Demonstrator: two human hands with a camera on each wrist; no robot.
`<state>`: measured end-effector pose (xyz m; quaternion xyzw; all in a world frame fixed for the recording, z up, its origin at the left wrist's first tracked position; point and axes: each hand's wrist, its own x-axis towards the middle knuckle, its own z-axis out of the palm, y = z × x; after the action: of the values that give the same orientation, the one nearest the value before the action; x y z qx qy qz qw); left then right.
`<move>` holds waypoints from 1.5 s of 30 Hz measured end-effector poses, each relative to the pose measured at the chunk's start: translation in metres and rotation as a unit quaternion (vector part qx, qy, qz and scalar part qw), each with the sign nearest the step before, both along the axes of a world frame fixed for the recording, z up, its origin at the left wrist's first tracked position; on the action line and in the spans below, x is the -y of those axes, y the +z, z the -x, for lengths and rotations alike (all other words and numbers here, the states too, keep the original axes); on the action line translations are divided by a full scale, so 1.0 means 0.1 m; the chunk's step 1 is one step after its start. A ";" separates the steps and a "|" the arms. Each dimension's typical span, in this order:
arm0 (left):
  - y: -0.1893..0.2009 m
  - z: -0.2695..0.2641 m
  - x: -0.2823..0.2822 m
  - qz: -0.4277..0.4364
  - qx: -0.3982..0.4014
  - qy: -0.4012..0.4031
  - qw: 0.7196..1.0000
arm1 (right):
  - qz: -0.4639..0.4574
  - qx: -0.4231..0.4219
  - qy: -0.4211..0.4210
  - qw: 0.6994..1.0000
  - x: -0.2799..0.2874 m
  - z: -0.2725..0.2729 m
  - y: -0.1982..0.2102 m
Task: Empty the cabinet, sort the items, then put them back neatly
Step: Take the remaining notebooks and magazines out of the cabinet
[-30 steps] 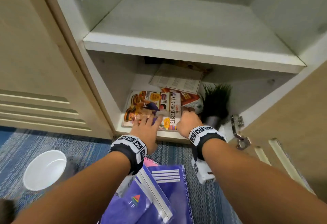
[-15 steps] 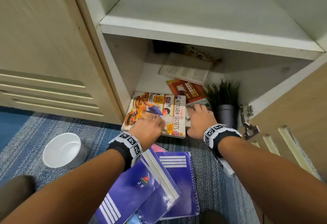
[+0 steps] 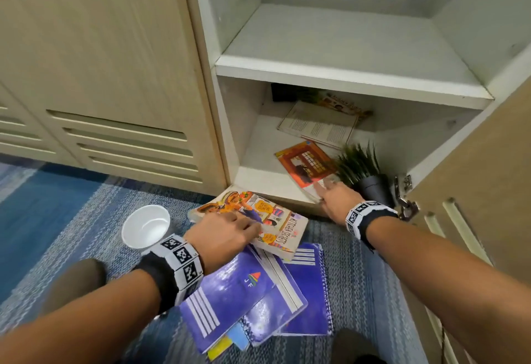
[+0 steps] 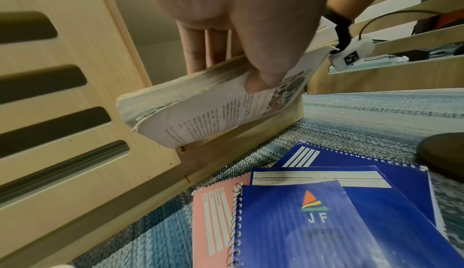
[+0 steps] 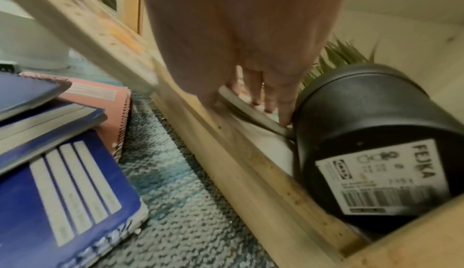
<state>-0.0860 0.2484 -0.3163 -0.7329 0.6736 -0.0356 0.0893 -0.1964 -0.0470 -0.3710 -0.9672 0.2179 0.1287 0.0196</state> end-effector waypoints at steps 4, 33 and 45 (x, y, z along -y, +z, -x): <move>0.17 0.06 -0.10 -0.055 -0.015 0.073 0.996 | -0.056 0.059 -0.003 0.997 0.07 -0.08 0.11; 0.01 0.40 -1.74 -0.134 -0.062 0.394 0.907 | 0.023 -0.084 0.462 0.883 -2.78 0.90 1.01; -0.61 0.70 -1.64 -0.179 -0.204 0.369 0.889 | -0.001 -0.242 0.397 0.885 -2.76 0.90 0.67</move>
<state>-0.1564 0.4126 -0.3771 -0.8912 0.3530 0.2713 0.0867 -0.2862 0.2289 -0.3037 -0.9119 -0.1864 0.3557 -0.0851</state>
